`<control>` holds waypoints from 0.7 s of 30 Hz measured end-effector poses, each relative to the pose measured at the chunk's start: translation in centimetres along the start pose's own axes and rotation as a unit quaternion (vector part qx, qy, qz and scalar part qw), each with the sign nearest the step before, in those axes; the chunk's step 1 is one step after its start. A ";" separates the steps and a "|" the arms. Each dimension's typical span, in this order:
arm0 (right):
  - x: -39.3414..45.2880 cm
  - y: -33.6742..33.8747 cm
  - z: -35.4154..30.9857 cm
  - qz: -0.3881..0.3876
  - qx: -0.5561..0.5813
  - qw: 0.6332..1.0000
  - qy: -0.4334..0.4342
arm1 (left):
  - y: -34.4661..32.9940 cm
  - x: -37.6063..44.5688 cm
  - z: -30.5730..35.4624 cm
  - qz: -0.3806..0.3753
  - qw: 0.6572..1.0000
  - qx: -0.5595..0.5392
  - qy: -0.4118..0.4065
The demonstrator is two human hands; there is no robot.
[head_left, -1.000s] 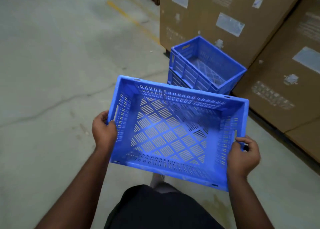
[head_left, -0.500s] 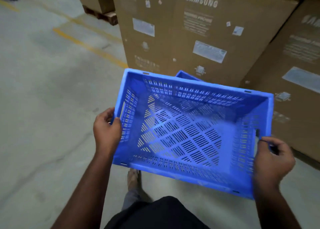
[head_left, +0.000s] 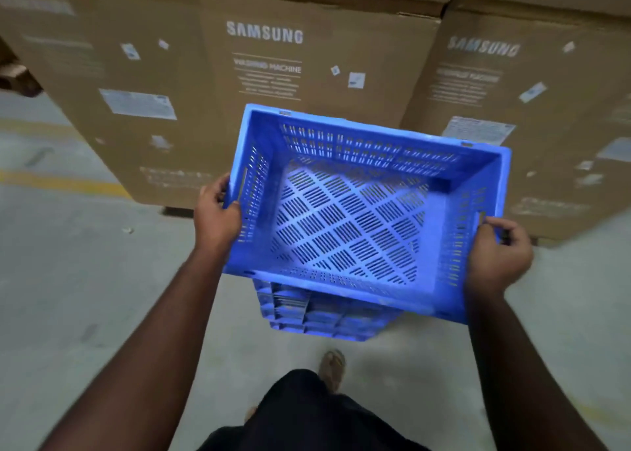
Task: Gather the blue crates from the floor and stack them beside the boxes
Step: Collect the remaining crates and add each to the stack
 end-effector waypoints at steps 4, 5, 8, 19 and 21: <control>3.1 -4.7 1.3 -0.012 -0.035 0.999 -0.022 | -4.1 4.2 -0.3 -0.048 0.997 0.061 -0.020; 3.8 -5.9 1.9 -0.017 -0.042 0.999 -0.029 | -5.0 5.1 -1.0 -0.043 0.997 0.068 -0.013; 5.3 -9.9 3.4 -0.051 -0.059 0.996 -0.040 | -6.6 7.6 -4.0 -0.028 0.994 0.102 0.021; 8.2 -17.3 3.6 -0.134 -0.126 0.981 -0.055 | -9.8 12.2 -6.5 -0.009 0.979 0.202 0.031; 8.2 -17.4 4.0 -0.151 -0.140 0.977 -0.052 | -10.1 12.4 -6.6 -0.017 0.976 0.217 0.029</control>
Point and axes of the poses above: each hand's wrist, its own x-axis towards the middle knuckle, its own y-axis out of the back of the hand, z = x × y, the point moved 3 cm from there along x, towards the middle knuckle, and after that the axes turned 15 degrees about -x, right-handed, at the moved point
